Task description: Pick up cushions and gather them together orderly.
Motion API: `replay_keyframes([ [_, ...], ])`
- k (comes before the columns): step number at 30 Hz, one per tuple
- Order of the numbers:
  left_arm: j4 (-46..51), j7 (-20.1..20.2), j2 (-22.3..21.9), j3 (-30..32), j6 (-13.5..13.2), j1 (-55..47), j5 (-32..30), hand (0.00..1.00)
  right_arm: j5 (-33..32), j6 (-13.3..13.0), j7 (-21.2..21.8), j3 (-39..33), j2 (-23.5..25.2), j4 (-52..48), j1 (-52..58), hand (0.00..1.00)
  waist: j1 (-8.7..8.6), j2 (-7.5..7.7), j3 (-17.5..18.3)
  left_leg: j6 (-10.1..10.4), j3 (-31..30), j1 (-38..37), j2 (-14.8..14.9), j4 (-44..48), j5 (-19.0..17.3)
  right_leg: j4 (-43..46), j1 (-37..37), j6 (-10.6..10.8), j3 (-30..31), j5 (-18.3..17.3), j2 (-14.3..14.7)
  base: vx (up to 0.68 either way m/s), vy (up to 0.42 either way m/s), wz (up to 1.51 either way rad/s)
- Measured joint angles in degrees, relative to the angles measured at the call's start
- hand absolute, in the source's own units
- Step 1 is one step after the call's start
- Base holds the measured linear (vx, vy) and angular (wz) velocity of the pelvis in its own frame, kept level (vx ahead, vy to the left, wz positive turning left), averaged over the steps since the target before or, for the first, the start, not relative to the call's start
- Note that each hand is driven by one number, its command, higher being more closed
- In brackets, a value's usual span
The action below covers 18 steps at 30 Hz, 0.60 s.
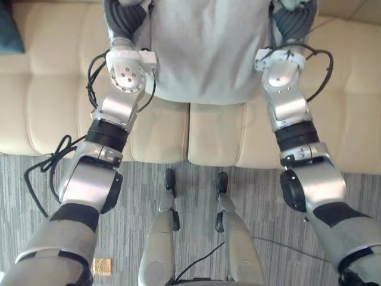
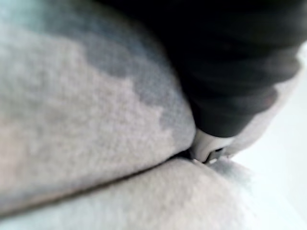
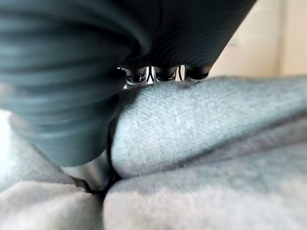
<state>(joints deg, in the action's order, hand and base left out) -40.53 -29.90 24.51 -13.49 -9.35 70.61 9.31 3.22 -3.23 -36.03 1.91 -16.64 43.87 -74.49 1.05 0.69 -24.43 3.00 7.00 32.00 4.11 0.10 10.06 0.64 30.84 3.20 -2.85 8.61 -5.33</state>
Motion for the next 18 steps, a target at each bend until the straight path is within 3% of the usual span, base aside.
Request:
replay_keyframes([
  [1,0.0,-0.1,0.0,0.9,-0.6,0.8,0.2,0.00,-0.8,-0.3,0.0,0.0,-0.2,0.0,-1.2,0.00,0.00,-0.12,-0.7,0.1,0.0,0.5,0.0,-0.1,0.1,-0.6,0.3,0.1,0.1,0.4,0.0,0.01,-0.003,-0.04],
  [3,-1.4,-0.2,0.0,2.0,-1.6,2.7,1.0,0.00,-1.6,-0.3,0.0,0.1,-0.8,0.0,-3.0,0.00,0.05,-0.27,-1.0,0.2,0.1,1.5,0.0,-0.1,0.2,-1.2,1.1,0.2,0.3,0.8,0.0,0.01,-0.004,-0.04],
  [11,-6.4,0.2,0.0,2.7,-1.4,7.8,1.7,0.00,-7.7,-0.7,0.4,0.4,-3.5,0.1,-3.3,0.00,0.70,-0.30,-1.0,0.6,0.1,2.2,0.5,-2.1,1.3,-0.7,3.0,-0.1,0.3,0.9,0.4,0.00,-0.005,-0.02],
  [15,-8.0,2.3,2.0,2.0,-1.4,8.5,2.6,0.00,-12.7,-0.7,3.4,0.4,-8.5,0.1,-3.0,0.00,0.76,-0.30,-1.0,0.5,0.1,2.2,0.5,-2.1,1.3,-0.1,3.2,-0.1,0.2,0.9,0.4,0.00,0.000,0.00],
  [18,-8.9,6.5,6.1,1.6,-0.9,8.6,7.1,0.00,-19.7,-0.7,8.5,0.5,-13.8,0.0,-1.7,0.00,0.95,-0.30,-1.0,0.5,0.2,1.9,0.5,-1.8,1.4,0.8,3.2,-0.1,0.1,0.9,0.3,0.00,0.000,0.00],
])
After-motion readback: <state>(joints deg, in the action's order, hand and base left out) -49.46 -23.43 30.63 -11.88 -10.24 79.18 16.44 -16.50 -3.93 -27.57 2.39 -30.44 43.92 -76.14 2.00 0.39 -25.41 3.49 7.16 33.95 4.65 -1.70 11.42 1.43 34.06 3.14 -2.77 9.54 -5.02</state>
